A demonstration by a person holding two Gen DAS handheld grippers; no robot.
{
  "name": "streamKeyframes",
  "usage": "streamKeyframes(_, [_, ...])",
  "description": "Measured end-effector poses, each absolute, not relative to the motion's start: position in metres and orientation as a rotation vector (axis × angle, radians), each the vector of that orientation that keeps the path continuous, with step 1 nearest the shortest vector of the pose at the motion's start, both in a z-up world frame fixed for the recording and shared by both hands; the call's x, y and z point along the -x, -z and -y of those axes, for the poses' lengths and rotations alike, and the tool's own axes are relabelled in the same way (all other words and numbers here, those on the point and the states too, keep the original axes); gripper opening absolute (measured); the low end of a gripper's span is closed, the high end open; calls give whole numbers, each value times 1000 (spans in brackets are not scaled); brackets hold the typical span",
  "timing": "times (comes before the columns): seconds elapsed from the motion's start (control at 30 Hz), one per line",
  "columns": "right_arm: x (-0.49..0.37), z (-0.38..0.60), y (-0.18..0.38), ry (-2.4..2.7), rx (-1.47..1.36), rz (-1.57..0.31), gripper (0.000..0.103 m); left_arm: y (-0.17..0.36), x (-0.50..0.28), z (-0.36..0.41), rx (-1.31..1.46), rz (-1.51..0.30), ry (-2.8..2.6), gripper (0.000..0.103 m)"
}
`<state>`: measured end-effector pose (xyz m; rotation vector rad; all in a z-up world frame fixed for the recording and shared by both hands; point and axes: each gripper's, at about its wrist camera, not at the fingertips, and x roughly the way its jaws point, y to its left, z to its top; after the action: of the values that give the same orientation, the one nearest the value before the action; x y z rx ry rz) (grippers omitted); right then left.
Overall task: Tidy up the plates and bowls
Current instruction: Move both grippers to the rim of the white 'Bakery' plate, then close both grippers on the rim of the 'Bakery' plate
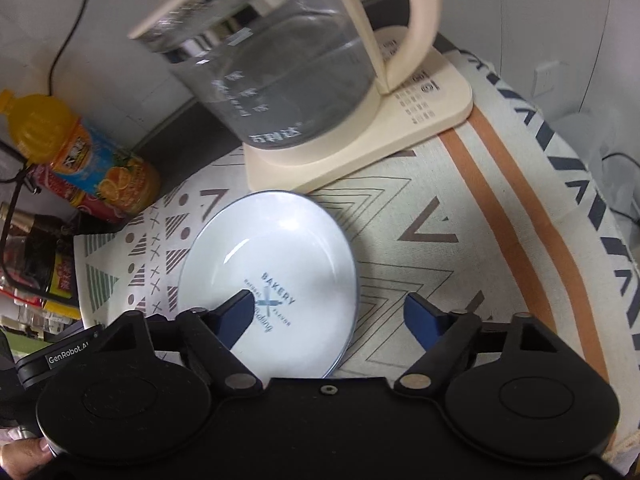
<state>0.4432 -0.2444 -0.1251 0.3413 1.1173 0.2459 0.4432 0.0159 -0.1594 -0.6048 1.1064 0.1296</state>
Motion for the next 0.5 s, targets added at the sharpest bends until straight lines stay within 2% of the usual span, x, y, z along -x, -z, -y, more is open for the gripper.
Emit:
streamKeyframes(0.13, [-453, 249, 139, -266, -380, -1140, 78, 172, -448, -14, 638, -1138, -113, 50])
streamKeyframes(0.27, [-460, 250, 152, -269, -387, -1173, 78, 179, -452, -12, 661, -1145, -104, 43])
streamKeyframes(0.5, [-471, 252, 172, -289, -422, -1209, 62, 182, -464, -11, 655, -1162, -89, 23])
